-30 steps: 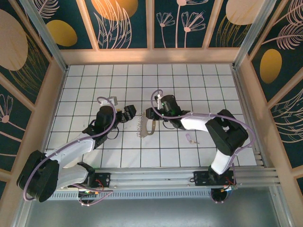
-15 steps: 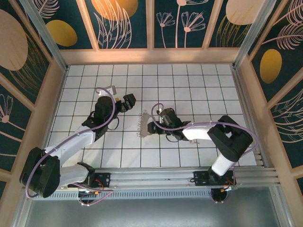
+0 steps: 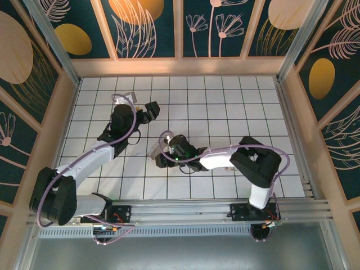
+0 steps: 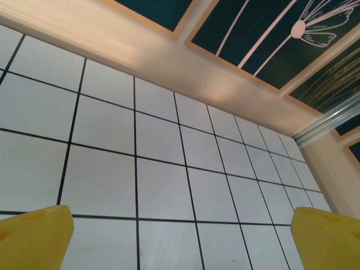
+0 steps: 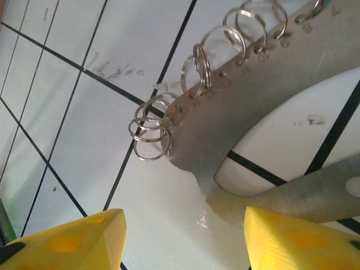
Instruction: Put the keys on the keyring
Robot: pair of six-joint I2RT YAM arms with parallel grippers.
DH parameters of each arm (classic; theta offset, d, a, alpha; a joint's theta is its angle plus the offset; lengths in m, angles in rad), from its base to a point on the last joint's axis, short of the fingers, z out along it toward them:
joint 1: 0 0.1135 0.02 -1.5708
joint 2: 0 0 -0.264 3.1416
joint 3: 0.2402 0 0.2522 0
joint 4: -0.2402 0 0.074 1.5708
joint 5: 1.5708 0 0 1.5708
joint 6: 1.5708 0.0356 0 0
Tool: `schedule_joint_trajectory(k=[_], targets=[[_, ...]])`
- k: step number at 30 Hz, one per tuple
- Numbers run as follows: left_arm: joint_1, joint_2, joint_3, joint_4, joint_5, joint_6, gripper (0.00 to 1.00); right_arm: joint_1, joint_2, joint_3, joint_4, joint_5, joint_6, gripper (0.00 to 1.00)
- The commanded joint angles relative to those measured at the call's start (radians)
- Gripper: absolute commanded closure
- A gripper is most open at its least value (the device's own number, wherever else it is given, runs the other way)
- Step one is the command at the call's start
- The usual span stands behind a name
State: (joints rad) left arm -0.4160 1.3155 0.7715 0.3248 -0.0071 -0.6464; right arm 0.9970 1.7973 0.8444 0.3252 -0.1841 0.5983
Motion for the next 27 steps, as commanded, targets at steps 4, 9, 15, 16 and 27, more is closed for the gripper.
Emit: schedule_joint_trajectory(k=[4, 9, 15, 16, 27], targets=[[0.013, 0.087, 0.049, -0.011, 0.086, 0.025, 0.01, -0.099, -0.208, -0.064, -0.070, 0.085, -0.062, 0.41], [0.013, 0.198, 0.064, 0.018, 0.151, 0.009, 0.01, -0.190, -0.343, -0.124, -0.173, 0.196, -0.094, 0.18], [0.011, 0.367, 0.130, 0.028, 0.220, -0.012, 0.01, -0.315, -0.482, -0.199, -0.169, 0.213, -0.115, 0.01], [0.010, 0.389, 0.139, 0.029, 0.224, -0.014, 0.01, -0.338, -0.504, -0.220, -0.147, 0.192, -0.117, 0.01], [-0.101, 0.584, 0.284, -0.029, 0.223, -0.012, 0.01, -0.528, -0.556, -0.327, -0.071, 0.055, -0.063, 0.01]])
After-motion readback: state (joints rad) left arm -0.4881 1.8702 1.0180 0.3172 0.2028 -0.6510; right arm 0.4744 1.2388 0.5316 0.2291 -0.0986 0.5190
